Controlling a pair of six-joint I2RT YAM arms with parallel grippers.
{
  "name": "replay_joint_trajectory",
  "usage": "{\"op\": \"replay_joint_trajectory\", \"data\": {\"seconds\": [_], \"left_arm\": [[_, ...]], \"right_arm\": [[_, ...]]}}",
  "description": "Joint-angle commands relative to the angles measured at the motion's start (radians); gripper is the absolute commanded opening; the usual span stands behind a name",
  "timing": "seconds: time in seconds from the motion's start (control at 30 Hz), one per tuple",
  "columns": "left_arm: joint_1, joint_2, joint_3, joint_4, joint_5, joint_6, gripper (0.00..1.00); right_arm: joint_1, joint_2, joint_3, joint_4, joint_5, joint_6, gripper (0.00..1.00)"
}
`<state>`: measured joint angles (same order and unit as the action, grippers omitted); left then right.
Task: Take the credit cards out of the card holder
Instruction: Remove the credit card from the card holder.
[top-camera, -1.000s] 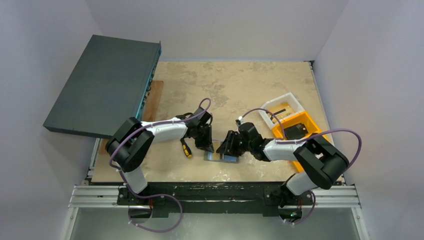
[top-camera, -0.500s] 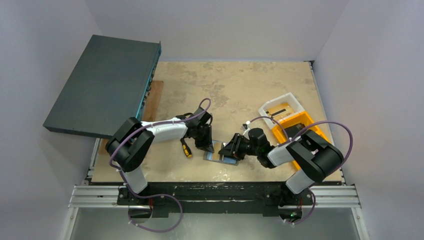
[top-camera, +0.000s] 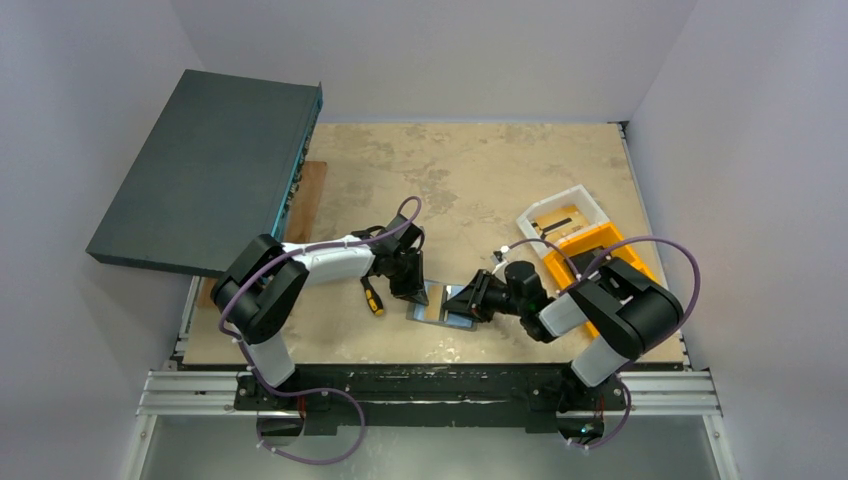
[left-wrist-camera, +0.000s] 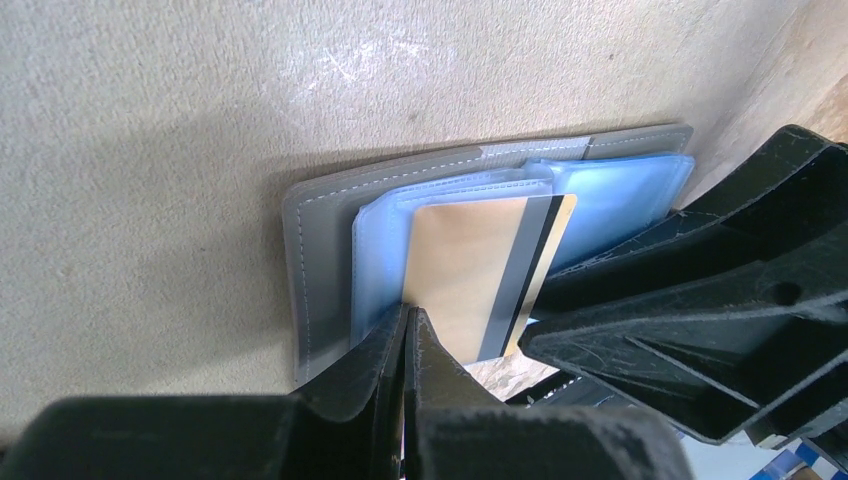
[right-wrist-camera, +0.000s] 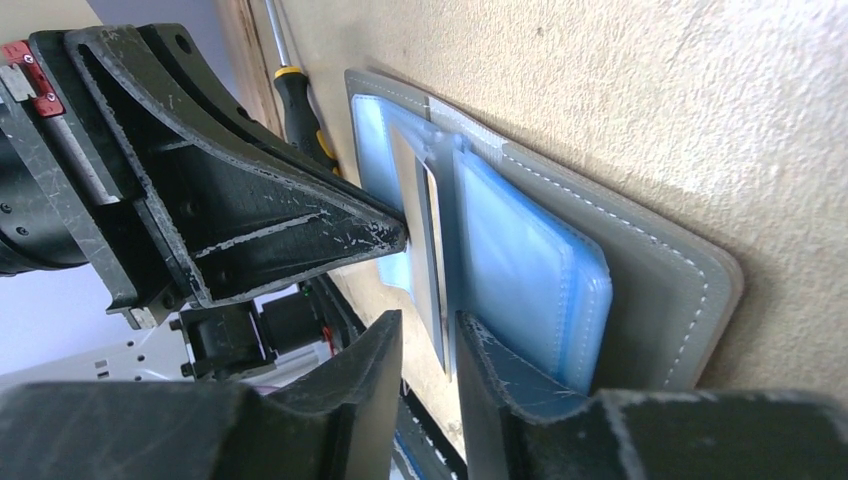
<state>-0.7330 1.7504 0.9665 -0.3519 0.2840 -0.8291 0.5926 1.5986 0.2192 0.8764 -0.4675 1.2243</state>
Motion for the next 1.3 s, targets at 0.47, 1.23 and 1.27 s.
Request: {"op": "replay_joint_trajectory", "data": {"seconds": [0.47, 1.23, 1.27], "left_arm": [[0.01, 0.031, -0.031, -0.052, -0.061, -0.005, 0.0], [0.016, 0.038, -0.026, -0.059, -0.067, -0.004, 0.0], [0.017, 0.037, -0.024, -0.059, -0.066, -0.004, 0.0]], "right_arm": [[-0.022, 0.051, -0.015, 0.079, 0.003, 0.011, 0.02], [-0.055, -0.009, 0.052, -0.161, -0.003, -0.124, 0.2], [-0.054, 0.002, 0.057, -0.158, -0.003, -0.126, 0.2]]}}
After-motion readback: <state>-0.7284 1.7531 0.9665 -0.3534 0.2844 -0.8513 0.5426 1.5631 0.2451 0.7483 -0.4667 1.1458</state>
